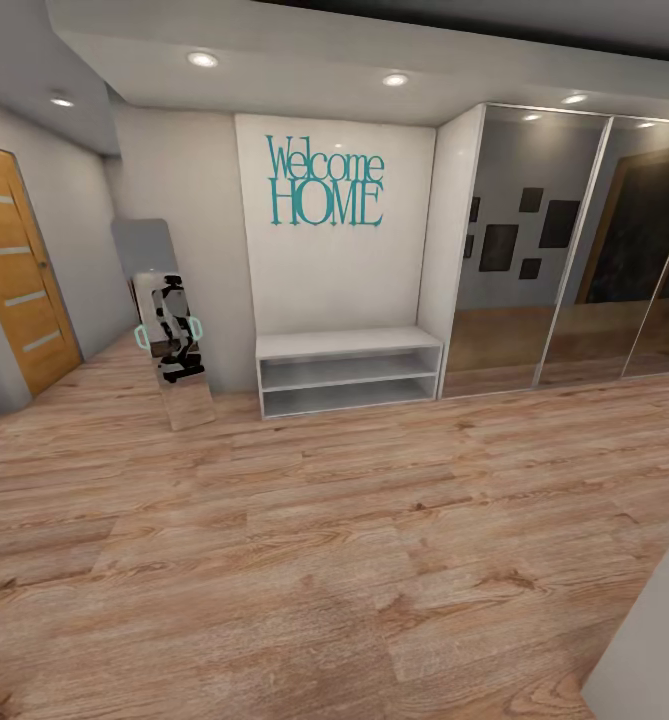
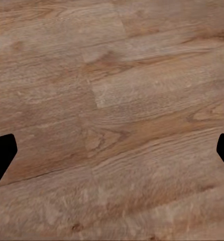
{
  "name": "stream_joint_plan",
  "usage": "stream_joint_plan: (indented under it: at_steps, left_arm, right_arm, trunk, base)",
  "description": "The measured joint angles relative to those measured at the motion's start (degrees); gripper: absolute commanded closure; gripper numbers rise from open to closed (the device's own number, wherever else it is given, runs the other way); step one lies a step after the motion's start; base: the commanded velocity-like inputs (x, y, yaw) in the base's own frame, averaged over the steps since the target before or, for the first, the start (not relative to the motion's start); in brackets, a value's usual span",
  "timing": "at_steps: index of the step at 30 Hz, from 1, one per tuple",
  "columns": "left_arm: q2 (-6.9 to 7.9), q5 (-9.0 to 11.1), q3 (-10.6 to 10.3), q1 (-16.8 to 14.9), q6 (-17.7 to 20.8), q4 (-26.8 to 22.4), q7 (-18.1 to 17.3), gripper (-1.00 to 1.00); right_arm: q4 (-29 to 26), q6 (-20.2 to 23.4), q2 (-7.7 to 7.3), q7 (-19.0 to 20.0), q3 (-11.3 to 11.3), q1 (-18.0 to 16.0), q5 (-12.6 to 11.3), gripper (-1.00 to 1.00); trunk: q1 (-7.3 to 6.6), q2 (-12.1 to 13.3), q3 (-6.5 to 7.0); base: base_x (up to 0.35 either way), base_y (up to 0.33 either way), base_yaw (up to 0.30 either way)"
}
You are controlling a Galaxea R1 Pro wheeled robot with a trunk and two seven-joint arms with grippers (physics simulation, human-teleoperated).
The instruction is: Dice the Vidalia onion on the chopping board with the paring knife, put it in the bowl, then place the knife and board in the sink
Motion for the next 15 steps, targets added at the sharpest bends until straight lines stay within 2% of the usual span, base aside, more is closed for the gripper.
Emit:
stream_joint_plan:
  at_steps: [2, 6, 12, 15]
  left_arm:
    - [0.38, 0.0, 0.0, 0.0, -0.6, -0.2, 0.0, -1.00]
    - [0.84, 0.1, 0.0, 0.0, -1.6, 2.3, 0.0, -1.00]
    - [0.74, 0.2, 0.0, 0.0, -2.1, 4.9, 0.0, -1.00]
    - [0.40, 0.2, -0.1, 0.0, -2.1, 5.6, 0.0, -1.00]
  right_arm:
    - [-2.3, 0.0, 0.00, -1.2, 0.0, 0.0, 0.0, -1.00]
    - [-2.2, -0.6, -0.08, -1.6, 0.1, 0.0, -0.1, -1.00]
    - [-1.7, -2.0, -0.09, -1.7, 0.1, 0.0, -0.2, -1.00]
    - [-1.7, -2.0, -0.09, -1.7, 0.1, 0.0, -0.3, -1.00]
  trunk:
    - [0.00, 0.0, 0.00]
    - [0.00, 0.0, -0.01]
    - [0.00, 0.0, 0.00]
    - [0.02, 0.0, 0.00]
  base:
    - [0.000, 0.000, 0.000]
    - [0.000, 0.000, 0.000]
    - [-0.005, 0.000, 0.000]
    - [-0.184, 0.000, -0.006]
